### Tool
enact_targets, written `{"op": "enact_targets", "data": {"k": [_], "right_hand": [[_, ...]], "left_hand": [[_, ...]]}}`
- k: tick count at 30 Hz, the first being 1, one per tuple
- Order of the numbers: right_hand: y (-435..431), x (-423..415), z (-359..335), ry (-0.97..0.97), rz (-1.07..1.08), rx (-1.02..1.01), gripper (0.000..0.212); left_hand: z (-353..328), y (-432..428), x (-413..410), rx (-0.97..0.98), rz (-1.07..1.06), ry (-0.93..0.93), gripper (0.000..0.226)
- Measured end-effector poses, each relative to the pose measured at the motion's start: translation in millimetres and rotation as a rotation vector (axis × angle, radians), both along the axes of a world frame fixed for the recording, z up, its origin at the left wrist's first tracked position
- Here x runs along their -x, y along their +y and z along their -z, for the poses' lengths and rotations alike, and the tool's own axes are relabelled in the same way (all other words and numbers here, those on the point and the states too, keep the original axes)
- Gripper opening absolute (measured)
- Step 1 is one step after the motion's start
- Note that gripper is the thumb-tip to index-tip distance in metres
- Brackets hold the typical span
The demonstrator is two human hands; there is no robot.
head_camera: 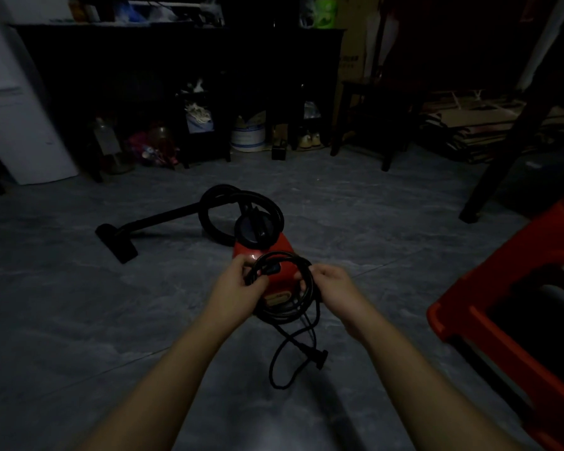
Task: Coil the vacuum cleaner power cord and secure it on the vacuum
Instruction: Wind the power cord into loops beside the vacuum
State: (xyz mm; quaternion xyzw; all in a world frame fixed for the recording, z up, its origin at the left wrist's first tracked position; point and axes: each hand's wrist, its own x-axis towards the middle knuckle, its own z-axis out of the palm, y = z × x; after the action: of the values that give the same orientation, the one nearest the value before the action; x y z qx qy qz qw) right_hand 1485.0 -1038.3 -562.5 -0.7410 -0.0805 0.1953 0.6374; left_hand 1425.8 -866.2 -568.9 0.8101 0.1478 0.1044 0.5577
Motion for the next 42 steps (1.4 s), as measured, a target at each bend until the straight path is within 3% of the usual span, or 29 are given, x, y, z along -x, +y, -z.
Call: {"op": "enact_targets", "data": {"k": [3, 8, 11, 16, 19, 22, 31, 36, 39, 42], "right_hand": [[-0.9, -0.4, 1.0, 0.018, -0.025, 0.007, 0.036], [-0.9, 3.1, -2.9, 0.05, -0.069, -0.051, 0.037], [-1.9, 4.1, -2.8, -0.06, -0.086, 0.015, 0.034], [-6.6, -1.2, 4.5, -0.158, -0.098, 0.073, 0.024], [-8.3, -3.5, 8.6, -0.207, -0.152, 0.114, 0.021], [-8.7, -4.0, 12.9, -0.222, -0.208, 0.134, 0.022], [-9.7, -7.5, 14.5, -0.253, -0.194, 0.054, 0.023], [-14.1, -12.5, 16.4, -0.214, -0.146, 0.079, 0.026], [-18.5, -12.6, 18.0, -0.206, -0.137, 0.153, 0.025], [-17.3, -11.5, 13.5, -0.24, -0.113, 0.1, 0.021]], "left_hand": [[-0.9, 1.8, -3.6, 0.022, -0.04, -0.028, 0.01], [6.2, 5.4, -5.5, -0.109, -0.077, -0.054, 0.02], [5.8, 3.6, -4.0, -0.156, -0.073, -0.086, 0.019], [5.2, 7.0, -2.2, -0.068, 0.017, 0.01, 0.013], [0.6, 5.4, 0.5, -0.118, 0.073, 0.033, 0.024], [-4.8, 3.0, 3.0, -0.034, 0.201, 0.064, 0.035], [-17.5, -1.7, 3.7, 0.281, 0.289, 0.147, 0.005], [-18.4, -7.9, 2.4, 0.251, 0.214, 0.075, 0.018], [-15.9, -5.6, -0.7, 0.318, 0.106, 0.028, 0.018], [-12.5, -4.1, -4.4, 0.41, 0.009, -0.016, 0.017]]}}
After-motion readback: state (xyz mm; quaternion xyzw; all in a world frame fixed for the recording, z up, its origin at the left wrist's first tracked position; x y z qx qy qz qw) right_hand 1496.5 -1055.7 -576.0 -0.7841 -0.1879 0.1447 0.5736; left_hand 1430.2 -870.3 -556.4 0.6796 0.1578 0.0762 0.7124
